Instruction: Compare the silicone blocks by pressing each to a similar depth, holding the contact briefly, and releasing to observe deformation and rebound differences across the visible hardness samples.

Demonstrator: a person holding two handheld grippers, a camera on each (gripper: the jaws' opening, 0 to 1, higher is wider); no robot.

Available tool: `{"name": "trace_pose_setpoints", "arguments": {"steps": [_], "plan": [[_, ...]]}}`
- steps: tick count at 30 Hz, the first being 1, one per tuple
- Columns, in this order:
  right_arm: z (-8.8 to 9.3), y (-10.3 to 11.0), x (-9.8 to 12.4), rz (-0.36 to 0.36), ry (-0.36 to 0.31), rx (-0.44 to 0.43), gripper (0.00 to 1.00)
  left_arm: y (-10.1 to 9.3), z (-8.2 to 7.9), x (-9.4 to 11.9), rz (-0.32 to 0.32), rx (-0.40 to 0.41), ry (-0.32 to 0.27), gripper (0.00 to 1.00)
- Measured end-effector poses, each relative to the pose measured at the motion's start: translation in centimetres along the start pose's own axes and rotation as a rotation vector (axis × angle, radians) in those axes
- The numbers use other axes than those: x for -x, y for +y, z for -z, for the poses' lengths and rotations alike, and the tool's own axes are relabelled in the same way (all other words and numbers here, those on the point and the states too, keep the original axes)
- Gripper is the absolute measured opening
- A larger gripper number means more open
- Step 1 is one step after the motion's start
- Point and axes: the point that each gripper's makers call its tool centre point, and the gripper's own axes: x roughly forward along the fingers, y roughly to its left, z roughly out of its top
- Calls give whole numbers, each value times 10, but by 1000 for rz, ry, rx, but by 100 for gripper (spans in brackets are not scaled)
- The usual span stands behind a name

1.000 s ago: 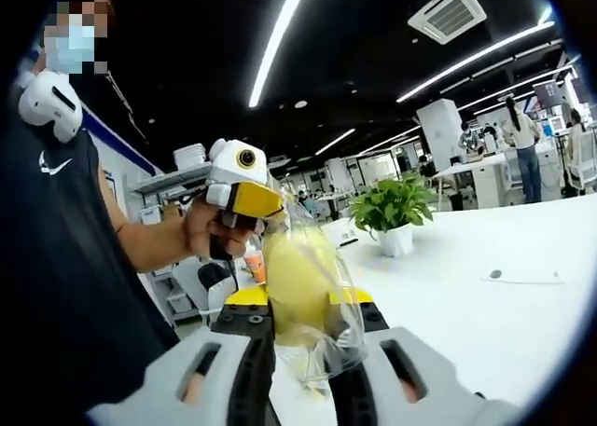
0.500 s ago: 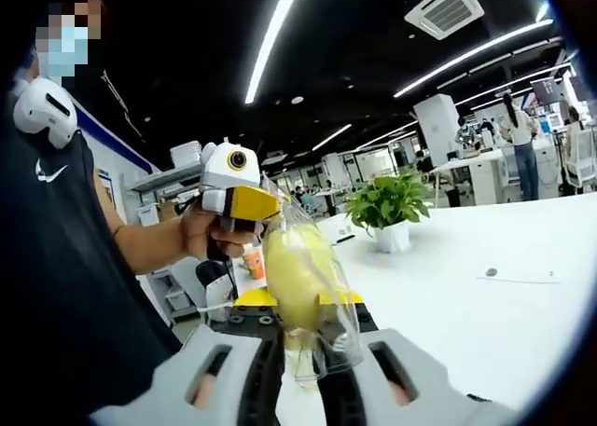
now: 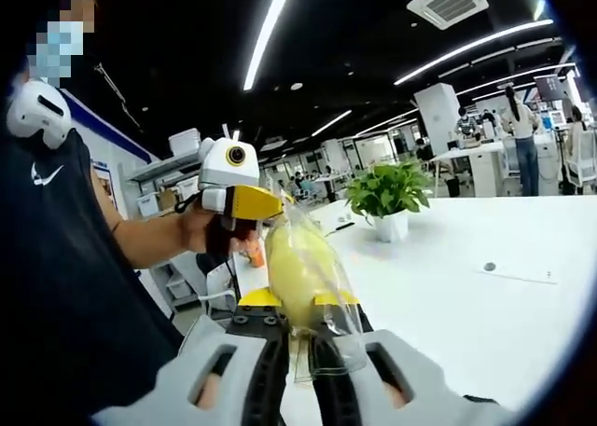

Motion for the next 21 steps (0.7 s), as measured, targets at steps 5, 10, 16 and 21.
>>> {"name": "trace_pose_setpoints", "arguments": {"steps": [5,10,16,21], "plan": [[-1,-1,-1,-2,4,-3,1,0,-2,0,-1,15,-11,0],[-1,1,0,6,0,-11,1,-1,-2,1,10,41,-18,0],[3,3,-5,4,-15,-39,1,-1,2,6,9,28,11,0],[11,4,-12,7,12,-45,1,6,8,10,-10,39,33,0]]}}
